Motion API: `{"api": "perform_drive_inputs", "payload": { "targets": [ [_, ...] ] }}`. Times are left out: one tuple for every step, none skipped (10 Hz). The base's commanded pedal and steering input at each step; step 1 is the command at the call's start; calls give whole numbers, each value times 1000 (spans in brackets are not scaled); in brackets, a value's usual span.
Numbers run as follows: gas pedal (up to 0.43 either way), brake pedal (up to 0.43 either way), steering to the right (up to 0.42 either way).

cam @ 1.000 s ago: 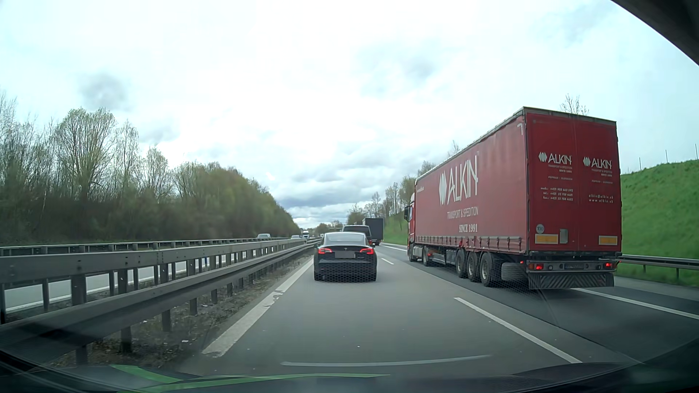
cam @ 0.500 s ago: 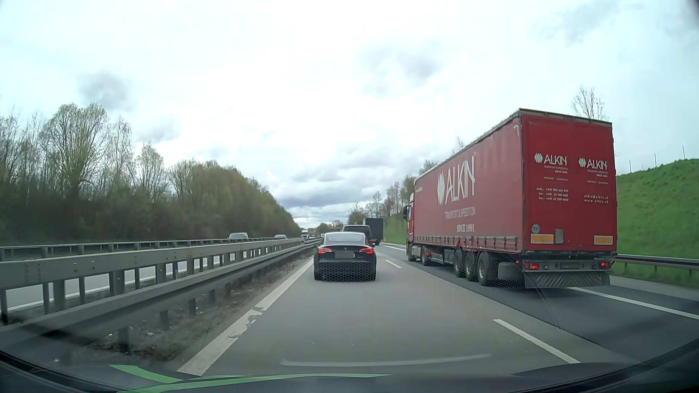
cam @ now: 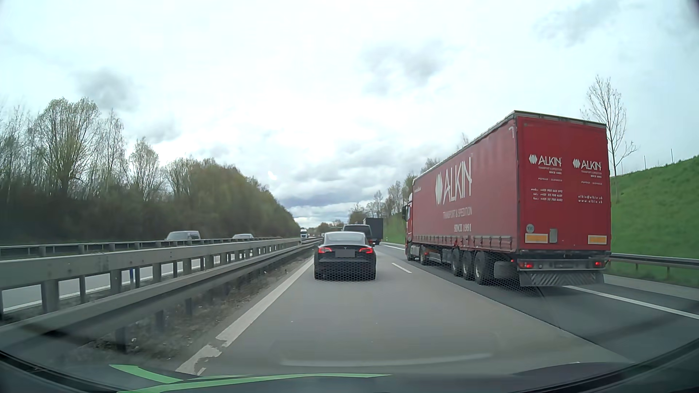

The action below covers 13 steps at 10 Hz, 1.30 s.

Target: Follow the waypoints while adhering to traffic rules and regulations

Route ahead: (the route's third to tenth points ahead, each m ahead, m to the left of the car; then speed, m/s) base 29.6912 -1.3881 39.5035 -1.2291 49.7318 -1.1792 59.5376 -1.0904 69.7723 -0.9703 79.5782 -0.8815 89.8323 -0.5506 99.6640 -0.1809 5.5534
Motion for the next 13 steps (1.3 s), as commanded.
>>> {"api": "perform_drive_inputs", "payload": {
  "targets": [
    [98, 0, -5],
    [98, 0, -5],
    [87, 0, -5],
    [87, 0, -5],
    [87, 0, -5],
    [79, 0, -5],
    [67, 0, -5],
    [67, 0, -5],
    [67, 0, -5],
    [67, 0, -4],
    [67, 0, -4],
    [67, 0, -5],
    [67, 0, -5]
  ]
}}
